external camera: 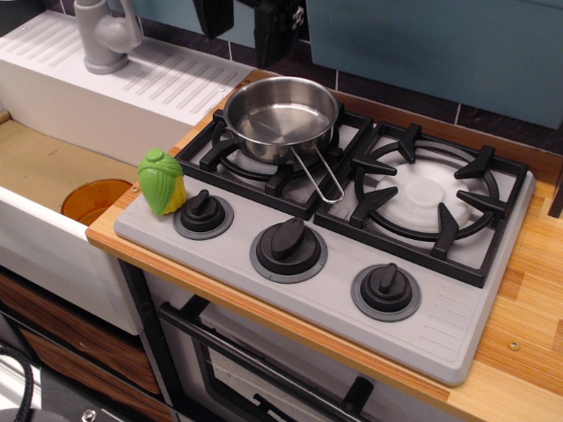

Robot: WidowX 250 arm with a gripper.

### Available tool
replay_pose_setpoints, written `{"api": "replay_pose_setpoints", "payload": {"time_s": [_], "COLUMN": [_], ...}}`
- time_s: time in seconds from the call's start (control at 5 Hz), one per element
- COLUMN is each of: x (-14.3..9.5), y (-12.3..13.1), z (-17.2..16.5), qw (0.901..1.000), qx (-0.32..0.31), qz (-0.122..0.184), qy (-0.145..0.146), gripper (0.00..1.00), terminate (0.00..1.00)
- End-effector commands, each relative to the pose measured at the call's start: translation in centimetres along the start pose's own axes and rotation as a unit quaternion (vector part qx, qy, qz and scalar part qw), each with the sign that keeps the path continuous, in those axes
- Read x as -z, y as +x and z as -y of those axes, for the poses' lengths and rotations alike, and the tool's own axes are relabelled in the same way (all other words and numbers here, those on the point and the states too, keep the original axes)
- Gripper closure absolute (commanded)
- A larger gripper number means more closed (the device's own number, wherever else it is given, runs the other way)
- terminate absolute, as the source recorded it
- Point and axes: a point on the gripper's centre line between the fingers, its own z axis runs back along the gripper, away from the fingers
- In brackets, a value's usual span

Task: Put pot or pan on stove and put corncob in pot or pan

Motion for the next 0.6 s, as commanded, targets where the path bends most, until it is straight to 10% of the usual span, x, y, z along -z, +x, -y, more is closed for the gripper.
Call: {"api": "replay_pose_setpoints", "payload": {"time_s": [0.0, 0.4], "x": [-2.2, -0.6], "y": [-0.9, -3.5], "z": [-2.5, -4.1], "qw": [0.9976, 0.9966], "qx": [-0.001, -0.007], "qz": [0.051, 0.05], "qy": [0.047, 0.065], "gripper": [0.0, 0.0], "terminate": [0.0, 0.0]}}
